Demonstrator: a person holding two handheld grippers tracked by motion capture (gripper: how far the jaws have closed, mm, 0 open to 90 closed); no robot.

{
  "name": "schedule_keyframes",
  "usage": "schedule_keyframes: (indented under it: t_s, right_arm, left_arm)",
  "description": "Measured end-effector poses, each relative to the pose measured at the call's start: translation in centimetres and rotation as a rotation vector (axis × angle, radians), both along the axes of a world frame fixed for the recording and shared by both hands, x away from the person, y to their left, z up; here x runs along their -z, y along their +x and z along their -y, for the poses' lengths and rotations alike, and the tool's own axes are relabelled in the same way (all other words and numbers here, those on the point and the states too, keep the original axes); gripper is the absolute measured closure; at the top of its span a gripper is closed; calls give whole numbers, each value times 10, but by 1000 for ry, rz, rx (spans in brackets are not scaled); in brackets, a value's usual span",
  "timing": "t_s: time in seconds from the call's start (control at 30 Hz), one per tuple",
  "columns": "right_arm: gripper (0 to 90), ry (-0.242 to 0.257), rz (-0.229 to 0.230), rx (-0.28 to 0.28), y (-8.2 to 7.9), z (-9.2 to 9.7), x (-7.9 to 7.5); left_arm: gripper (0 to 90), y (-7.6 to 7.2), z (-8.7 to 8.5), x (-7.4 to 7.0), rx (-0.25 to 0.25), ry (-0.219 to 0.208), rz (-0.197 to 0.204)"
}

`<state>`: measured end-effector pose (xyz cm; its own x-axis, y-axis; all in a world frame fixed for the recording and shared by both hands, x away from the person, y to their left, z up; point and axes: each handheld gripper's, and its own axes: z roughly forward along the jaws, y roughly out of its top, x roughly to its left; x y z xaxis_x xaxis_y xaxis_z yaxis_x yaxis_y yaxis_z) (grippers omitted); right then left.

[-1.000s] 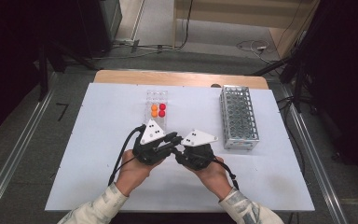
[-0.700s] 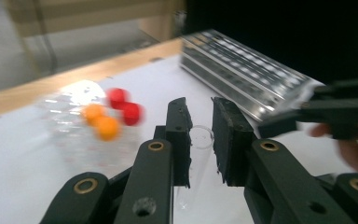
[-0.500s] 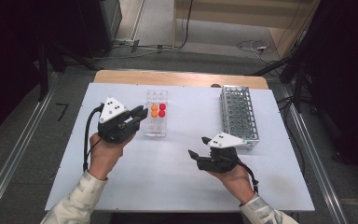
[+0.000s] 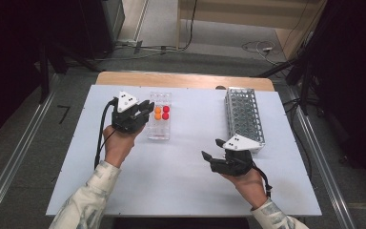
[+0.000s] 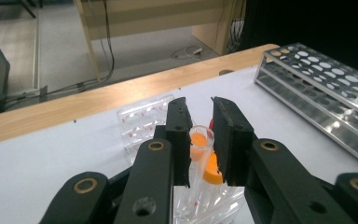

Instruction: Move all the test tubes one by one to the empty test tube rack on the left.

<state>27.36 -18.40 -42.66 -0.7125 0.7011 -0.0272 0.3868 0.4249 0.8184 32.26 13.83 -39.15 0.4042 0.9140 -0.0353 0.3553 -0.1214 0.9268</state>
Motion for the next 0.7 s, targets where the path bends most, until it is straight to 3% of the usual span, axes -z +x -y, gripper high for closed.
schedule_keyframes:
  t_s: [0.27, 0.4, 0.53, 0.7]
  right_arm:
    - [331, 0, 0, 1, -1, -1, 0]
    - [333, -1, 3, -4, -2, -2, 0]
    - [333, 2, 1, 3, -2, 0, 0]
    - [333, 11, 9, 26, -2, 11, 0]
  left_arm:
    - [754, 2, 0, 25, -2, 15, -65]
    - [656, 1, 0, 25, 9, -3, -70]
    - [614, -3, -4, 22, 3, -23, -66]
    - [503, -22, -16, 21, -3, -51, -70]
